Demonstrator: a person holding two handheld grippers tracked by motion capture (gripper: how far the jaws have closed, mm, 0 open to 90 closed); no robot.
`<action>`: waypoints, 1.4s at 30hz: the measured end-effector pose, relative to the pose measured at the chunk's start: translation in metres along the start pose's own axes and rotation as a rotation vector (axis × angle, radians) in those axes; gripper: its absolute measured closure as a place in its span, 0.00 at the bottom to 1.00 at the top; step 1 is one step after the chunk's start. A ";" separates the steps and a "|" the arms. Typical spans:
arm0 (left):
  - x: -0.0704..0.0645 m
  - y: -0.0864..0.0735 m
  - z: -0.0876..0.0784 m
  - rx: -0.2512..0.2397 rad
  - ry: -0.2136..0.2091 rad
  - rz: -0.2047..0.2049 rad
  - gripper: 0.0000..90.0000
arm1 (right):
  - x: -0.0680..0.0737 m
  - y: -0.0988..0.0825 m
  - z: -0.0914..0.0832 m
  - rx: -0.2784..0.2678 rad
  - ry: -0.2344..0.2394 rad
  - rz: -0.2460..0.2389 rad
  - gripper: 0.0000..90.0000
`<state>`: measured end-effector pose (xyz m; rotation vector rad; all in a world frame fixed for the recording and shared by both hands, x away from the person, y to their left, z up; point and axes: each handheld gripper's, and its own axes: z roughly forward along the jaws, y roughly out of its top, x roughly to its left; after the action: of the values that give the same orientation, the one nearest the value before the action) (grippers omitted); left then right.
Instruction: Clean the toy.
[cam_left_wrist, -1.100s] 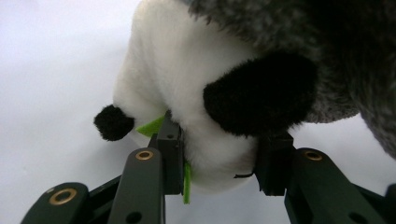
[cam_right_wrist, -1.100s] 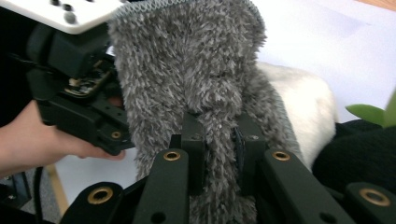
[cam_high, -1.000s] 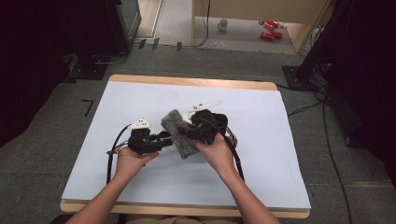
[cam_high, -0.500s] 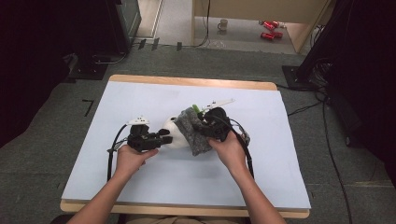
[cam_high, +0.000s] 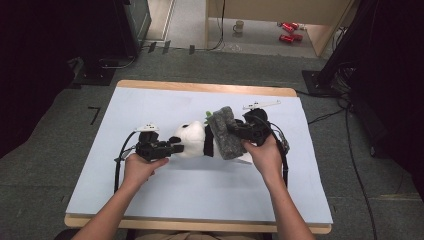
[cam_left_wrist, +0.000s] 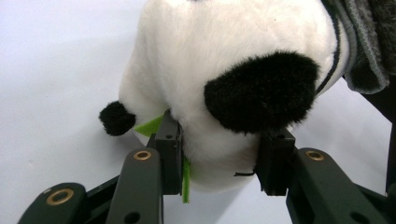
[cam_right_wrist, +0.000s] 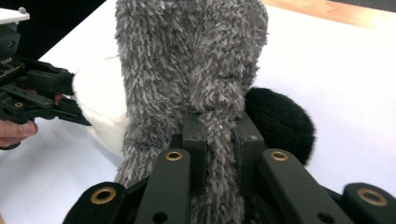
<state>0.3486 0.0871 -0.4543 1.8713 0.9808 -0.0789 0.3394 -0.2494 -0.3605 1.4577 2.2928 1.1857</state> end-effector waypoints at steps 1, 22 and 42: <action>0.000 0.000 0.000 -0.002 0.000 -0.005 0.66 | -0.001 0.000 -0.001 -0.003 -0.008 0.001 0.89; 0.000 0.001 0.001 0.001 0.003 -0.011 0.65 | 0.028 0.016 -0.026 -0.067 0.084 -0.047 0.89; -0.019 -0.008 0.001 -0.013 0.064 0.017 0.63 | 0.083 0.017 0.053 0.041 0.157 -0.180 0.88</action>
<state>0.3308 0.0768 -0.4518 1.8801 1.0069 -0.0030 0.3371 -0.1500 -0.3627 1.1778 2.5040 1.2467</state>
